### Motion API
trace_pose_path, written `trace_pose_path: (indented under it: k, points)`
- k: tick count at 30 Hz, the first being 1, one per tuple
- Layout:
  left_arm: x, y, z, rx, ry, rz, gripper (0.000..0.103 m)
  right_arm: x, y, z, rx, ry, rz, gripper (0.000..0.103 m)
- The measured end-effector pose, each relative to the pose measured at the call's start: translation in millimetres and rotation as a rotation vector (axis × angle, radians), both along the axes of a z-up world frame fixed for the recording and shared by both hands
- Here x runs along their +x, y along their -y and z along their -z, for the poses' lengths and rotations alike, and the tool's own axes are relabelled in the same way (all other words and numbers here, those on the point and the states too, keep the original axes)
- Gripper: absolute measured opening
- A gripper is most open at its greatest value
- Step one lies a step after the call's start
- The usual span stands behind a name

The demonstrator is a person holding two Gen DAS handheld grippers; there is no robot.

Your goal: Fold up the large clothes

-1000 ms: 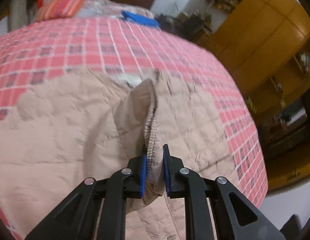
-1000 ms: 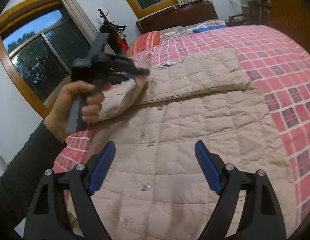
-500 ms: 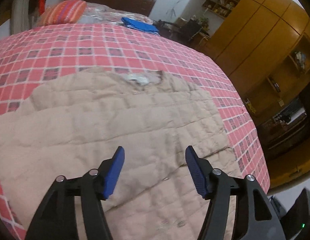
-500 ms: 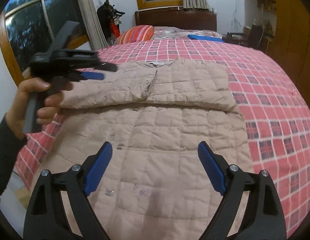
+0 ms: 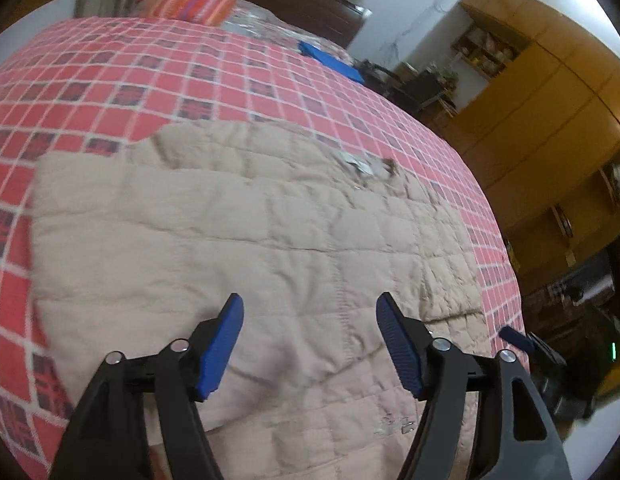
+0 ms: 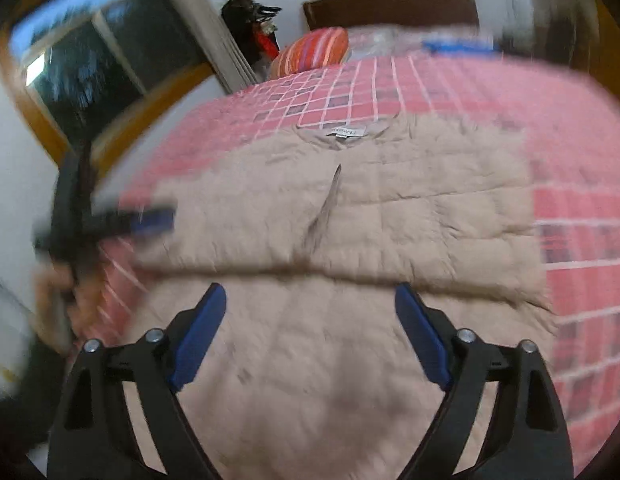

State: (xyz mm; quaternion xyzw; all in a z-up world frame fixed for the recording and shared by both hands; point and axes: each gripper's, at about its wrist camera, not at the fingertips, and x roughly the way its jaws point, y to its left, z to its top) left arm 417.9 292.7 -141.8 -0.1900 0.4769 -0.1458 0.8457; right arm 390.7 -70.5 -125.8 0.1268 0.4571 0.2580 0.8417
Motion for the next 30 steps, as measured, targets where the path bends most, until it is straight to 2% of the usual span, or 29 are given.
trace_pose_path:
  k: [3, 7, 12, 17, 19, 20, 21, 23, 25, 30]
  points:
    - [-8, -9, 1, 0.008, -0.005, -0.015, 0.071, 55, 16, 17, 0.196, -0.176, -0.01, 0.07]
    - [-17, -16, 6, 0.014, -0.013, -0.026, 0.071, 112, 9, 54, 0.368, -0.383, -0.057, 0.067]
    - [-27, -8, 3, 0.068, 0.014, -0.014, 0.071, 135, -35, 75, 0.341, -0.47, -0.119, 0.066]
    - [-35, -4, -6, 0.157, 0.064, -0.039, 0.071, 145, -66, 78, 0.304, -0.499, -0.15, 0.065]
    - [-37, -4, -10, 0.186, 0.085, -0.047, 0.071, 144, -73, 76, 0.291, -0.508, -0.18, 0.048]
    - [-38, -4, -11, 0.191, 0.091, -0.047, 0.071, 144, -75, 75, 0.284, -0.516, -0.193, 0.028]
    - [-39, -4, -12, 0.199, 0.1, -0.044, 0.071, 144, -79, 75, 0.272, -0.515, -0.198, 0.02]
    - [-38, -5, -13, 0.205, 0.11, -0.037, 0.071, 143, -83, 70, 0.234, -0.497, -0.201, 0.012]
    - [-39, -5, -15, 0.21, 0.121, -0.029, 0.071, 142, -87, 60, 0.219, -0.471, -0.205, 0.007]
    - [-36, -7, -18, 0.203, 0.138, -0.013, 0.071, 146, -88, 24, 0.217, -0.386, -0.188, 0.005]
